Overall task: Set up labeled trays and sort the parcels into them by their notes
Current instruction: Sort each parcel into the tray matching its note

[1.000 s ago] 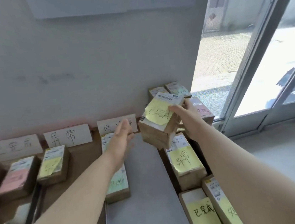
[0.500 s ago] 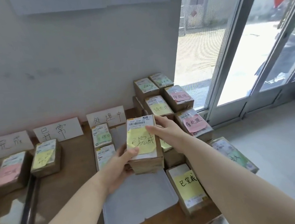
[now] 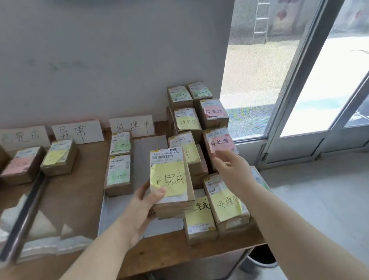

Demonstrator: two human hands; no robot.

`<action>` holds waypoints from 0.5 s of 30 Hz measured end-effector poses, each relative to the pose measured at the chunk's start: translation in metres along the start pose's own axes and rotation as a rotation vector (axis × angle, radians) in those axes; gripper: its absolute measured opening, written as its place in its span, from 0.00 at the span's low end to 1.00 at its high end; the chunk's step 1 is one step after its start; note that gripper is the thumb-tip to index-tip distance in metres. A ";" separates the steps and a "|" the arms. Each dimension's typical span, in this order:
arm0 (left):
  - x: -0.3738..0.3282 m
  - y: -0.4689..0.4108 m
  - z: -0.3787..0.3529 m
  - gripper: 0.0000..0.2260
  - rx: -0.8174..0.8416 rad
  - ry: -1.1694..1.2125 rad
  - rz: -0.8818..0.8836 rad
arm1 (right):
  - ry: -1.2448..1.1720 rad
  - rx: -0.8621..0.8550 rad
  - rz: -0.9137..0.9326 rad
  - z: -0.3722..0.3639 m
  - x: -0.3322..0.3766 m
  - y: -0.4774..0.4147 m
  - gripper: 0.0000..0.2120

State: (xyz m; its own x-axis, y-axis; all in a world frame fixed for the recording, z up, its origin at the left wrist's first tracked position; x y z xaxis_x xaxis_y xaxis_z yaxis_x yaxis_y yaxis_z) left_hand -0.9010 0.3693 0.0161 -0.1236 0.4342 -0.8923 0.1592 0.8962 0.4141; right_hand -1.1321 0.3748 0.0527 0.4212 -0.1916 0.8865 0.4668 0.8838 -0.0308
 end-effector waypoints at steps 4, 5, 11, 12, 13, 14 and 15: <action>0.036 0.031 -0.013 0.27 -0.054 -0.026 0.024 | 0.102 -0.112 -0.035 0.048 -0.055 0.025 0.13; 0.043 0.037 -0.016 0.26 -0.071 -0.009 0.033 | 0.128 -0.132 -0.052 0.057 -0.070 0.028 0.14; 0.074 0.060 -0.038 0.32 -0.113 0.064 0.068 | 0.391 -0.090 -0.134 0.080 -0.127 0.027 0.25; 0.077 0.061 -0.041 0.32 -0.117 0.073 0.071 | 0.356 -0.075 -0.174 0.082 -0.130 0.026 0.25; 0.079 0.062 -0.045 0.32 -0.117 0.081 0.075 | 0.312 -0.053 -0.216 0.083 -0.132 0.026 0.24; 0.080 0.063 -0.049 0.32 -0.118 0.084 0.079 | 0.271 -0.031 -0.260 0.083 -0.135 0.024 0.24; 0.081 0.063 -0.052 0.32 -0.121 0.087 0.083 | 0.233 -0.012 -0.299 0.085 -0.136 0.023 0.25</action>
State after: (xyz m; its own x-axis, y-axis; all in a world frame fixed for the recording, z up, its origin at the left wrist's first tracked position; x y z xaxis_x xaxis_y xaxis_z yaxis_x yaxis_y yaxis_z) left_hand -0.9522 0.4662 -0.0209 -0.1998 0.5085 -0.8376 0.0535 0.8592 0.5089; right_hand -1.2443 0.4578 -0.0299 0.4299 -0.5330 0.7288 0.6040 0.7697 0.2066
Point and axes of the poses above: each hand's wrist, its own y-axis away from the middle knuckle, its own z-axis out of the back of the hand, x = y × z, the point moved 2 cm from there along -y, towards the middle knuckle, and after that the axes turned 9 degrees about -x, right-handed, at the moved point
